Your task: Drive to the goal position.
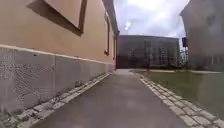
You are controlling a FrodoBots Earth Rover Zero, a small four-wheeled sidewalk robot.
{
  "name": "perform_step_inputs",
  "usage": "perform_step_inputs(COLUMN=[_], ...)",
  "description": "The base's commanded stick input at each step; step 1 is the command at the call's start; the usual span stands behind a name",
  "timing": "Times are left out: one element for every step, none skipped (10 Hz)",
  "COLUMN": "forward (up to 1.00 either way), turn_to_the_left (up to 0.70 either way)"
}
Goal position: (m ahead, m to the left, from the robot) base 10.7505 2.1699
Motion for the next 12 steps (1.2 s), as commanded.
perform_step_inputs(forward=[0.7, 0.7, 0.7, 0.7, 0.7, 0.7, 0.7, 0.7, 0.7, 0.7, 0.7, 0.7], turn_to_the_left=[0.04, 0.04, 0.04, 0.02, 0.0, 0.02, -0.08, -0.26, -0.26, -0.18, -0.06, 0.04])
